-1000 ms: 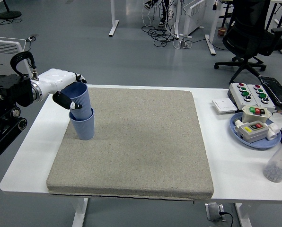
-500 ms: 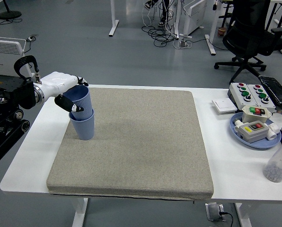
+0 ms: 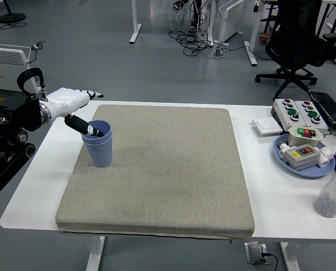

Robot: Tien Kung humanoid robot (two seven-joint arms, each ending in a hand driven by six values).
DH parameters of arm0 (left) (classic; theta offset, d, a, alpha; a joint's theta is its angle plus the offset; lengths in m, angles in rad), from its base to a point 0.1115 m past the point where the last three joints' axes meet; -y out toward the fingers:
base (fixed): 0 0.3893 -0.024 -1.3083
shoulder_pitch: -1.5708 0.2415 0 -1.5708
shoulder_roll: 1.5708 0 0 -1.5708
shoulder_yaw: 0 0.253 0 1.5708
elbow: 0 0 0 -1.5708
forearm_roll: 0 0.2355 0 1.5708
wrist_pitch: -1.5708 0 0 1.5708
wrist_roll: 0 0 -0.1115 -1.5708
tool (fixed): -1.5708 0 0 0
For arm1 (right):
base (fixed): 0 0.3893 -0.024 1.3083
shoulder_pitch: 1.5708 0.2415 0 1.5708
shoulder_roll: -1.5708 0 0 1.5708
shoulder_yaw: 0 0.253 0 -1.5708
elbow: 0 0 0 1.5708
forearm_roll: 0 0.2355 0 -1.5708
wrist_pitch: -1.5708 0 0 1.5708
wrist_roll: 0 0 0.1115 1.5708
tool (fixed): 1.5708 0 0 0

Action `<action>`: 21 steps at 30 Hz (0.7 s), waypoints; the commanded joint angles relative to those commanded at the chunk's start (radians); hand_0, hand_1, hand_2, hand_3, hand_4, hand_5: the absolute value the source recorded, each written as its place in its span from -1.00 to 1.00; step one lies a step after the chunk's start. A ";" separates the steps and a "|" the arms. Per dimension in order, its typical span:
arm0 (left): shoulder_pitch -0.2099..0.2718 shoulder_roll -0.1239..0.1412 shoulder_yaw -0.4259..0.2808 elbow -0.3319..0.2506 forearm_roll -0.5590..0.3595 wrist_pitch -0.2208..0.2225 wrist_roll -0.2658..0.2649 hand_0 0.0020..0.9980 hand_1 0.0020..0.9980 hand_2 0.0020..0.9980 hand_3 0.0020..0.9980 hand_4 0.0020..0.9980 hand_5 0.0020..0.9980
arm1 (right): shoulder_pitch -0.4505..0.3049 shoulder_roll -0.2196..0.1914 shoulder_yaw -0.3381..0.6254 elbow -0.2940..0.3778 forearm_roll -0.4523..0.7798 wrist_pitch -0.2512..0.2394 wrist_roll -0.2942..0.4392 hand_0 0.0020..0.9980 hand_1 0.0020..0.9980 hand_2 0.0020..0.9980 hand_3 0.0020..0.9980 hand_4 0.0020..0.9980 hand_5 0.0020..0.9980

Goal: Push cup pick cup insert cup

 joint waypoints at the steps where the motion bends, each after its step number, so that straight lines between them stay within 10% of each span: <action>1: 0.003 0.001 -0.006 -0.004 -0.006 0.016 -0.006 0.77 0.94 1.00 1.00 1.00 0.24 | 0.000 0.000 0.000 0.000 0.000 0.000 0.000 0.47 0.34 0.42 0.21 -0.66 -0.22; 9: 0.069 -0.012 -0.078 -0.032 -0.234 0.225 0.054 0.72 0.86 1.00 1.00 0.93 0.39 | 0.001 0.001 -0.001 -0.001 0.002 0.001 0.000 0.47 0.34 0.42 0.21 -0.66 -0.22; 10: 0.093 -0.019 -0.106 -0.041 -0.273 0.247 0.078 0.46 0.60 0.64 0.68 0.39 0.62 | 0.001 0.001 -0.003 -0.001 0.004 0.001 0.001 0.46 0.34 0.42 0.21 -0.66 -0.22; 15: 0.199 -0.055 -0.232 -0.081 -0.485 0.371 0.129 0.46 0.60 0.64 0.68 0.39 0.62 | 0.002 0.000 -0.007 -0.001 0.009 0.001 0.004 0.46 0.34 0.42 0.21 -0.66 -0.22; 16: 0.230 -0.068 -0.260 -0.101 -0.530 0.408 0.113 0.48 0.63 0.62 0.65 0.32 0.96 | 0.002 0.000 -0.009 -0.001 0.012 0.000 0.005 0.47 0.34 0.42 0.21 -0.65 -0.22; 21: 0.361 -0.110 -0.347 -0.176 -0.737 0.553 0.009 0.48 0.63 0.62 0.65 0.32 0.96 | 0.003 0.001 -0.009 -0.002 0.011 -0.001 0.006 0.47 0.34 0.42 0.21 -0.65 -0.22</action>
